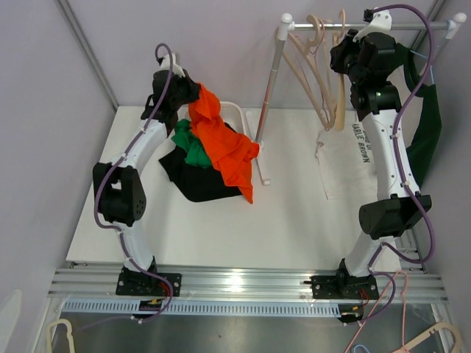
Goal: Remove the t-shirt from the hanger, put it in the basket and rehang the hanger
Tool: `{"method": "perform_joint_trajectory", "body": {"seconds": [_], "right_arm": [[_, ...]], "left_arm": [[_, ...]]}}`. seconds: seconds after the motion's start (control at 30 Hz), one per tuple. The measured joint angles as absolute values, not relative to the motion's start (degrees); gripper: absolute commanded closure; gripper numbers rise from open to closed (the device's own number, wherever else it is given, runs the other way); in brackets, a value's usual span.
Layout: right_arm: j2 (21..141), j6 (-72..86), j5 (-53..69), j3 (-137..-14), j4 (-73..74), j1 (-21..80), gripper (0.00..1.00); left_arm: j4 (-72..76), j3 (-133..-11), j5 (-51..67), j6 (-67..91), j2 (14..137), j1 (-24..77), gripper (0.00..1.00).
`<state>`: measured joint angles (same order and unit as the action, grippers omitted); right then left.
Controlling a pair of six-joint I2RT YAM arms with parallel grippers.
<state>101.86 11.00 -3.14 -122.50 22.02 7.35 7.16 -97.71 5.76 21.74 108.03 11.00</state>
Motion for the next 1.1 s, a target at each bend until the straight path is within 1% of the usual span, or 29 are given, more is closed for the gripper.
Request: {"method": "perform_joint_trajectory", "body": {"seconds": [0.07, 0.2, 0.3, 0.37, 0.4, 0.43, 0.47, 0.5, 0.6, 0.67, 0.7, 0.73, 0.77, 0.83, 0.9, 0.93, 0.97, 1.0, 1.03, 1.1], "right_arm": [[102.00, 11.29, -2.22, -122.50, 22.09, 7.35, 1.00], [102.48, 12.05, 0.36, -122.28, 22.02, 7.38, 1.00], [103.02, 12.69, 2.66, -122.13, 22.17, 7.40, 1.00], [103.26, 13.08, 4.16, -121.86, 22.50, 7.49, 1.00], [103.35, 13.28, 4.99, -121.73, 22.65, 7.60, 0.94], [103.48, 13.34, 5.65, -121.71, 22.94, 7.73, 0.91], [103.55, 13.39, 6.22, -121.71, 23.11, 7.84, 0.92], [103.59, 13.43, 6.72, -121.69, 23.27, 7.94, 0.99], [103.59, 13.45, 7.27, -121.60, 23.44, 8.10, 1.00], [103.59, 13.43, 7.51, -121.60, 23.44, 8.08, 0.96], [103.59, 13.43, 7.57, -121.58, 23.46, 8.08, 0.91], [103.59, 13.43, 7.60, -121.58, 23.44, 8.08, 0.95], [103.57, 13.43, 7.57, -121.58, 23.44, 8.08, 0.98], [103.57, 13.39, 7.09, -121.58, 23.51, 8.08, 1.00], [103.57, 13.39, 5.98, -121.58, 23.73, 8.03, 1.00], [103.57, 13.39, 5.45, -121.62, 23.81, 7.84, 0.88], [103.57, 13.37, 5.39, -121.64, 23.90, 7.70, 0.71], [103.57, 13.39, 5.45, -121.75, 24.14, 7.46, 0.45], [103.59, 13.52, 5.63, -122.02, 24.56, 7.14, 0.40], [103.61, 13.17, 5.98, -123.07, 25.69, 6.35, 0.33]], "left_arm": [[0.67, -97.38, 3.99, 23.92, 109.40, 11.31, 0.99], [-13.21, -103.24, 2.98, 27.90, 114.39, 11.51, 0.99], [-20.01, -103.90, 2.20, 30.68, 115.63, 11.51, 0.99], [-21.08, -101.45, 2.09, 32.16, 115.18, 11.51, 0.99], [-20.40, -98.52, 2.26, 32.88, 114.30, 11.49, 0.96], [-20.14, -95.55, 2.57, 33.45, 113.36, 11.49, 0.96], [-20.08, -92.86, 3.03, 34.24, 112.51, 11.49, 0.96], [-19.55, -90.37, 3.25, 34.89, 111.92, 11.51, 0.96], [-18.76, -85.97, 3.57, 36.67, 111.33, 11.46, 0.94], [-18.65, -86.00, 4.32, 37.28, 111.59, 11.29, 0.90], [-18.41, -86.06, 4.71, 37.45, 111.59, 11.18, 0.80], [-17.87, -86.15, 5.04, 37.60, 111.59, 11.09, 0.77], [-17.43, -86.13, 5.34, 37.56, 111.66, 11.05, 0.76], [-16.64, -86.06, 6.09, 37.56, 111.74, 10.96, 0.75], [-15.90, -85.91, 6.59, 37.45, 111.74, 10.94, 0.64], [-15.35, -85.80, 6.83, 37.50, 111.74, 10.96, 0.57], [-15.03, -85.80, 7.01, 37.54, 111.74, 10.96, 0.40], [-14.74, -85.78, 7.29, 37.06, 111.74, 10.96, 0.06], [-14.28, -85.67, 7.70, 36.47, 111.72, 10.96, 0.01], [-11.60, -83.68, 8.03, 36.42, 110.89, 10.96, 0.01]]}}
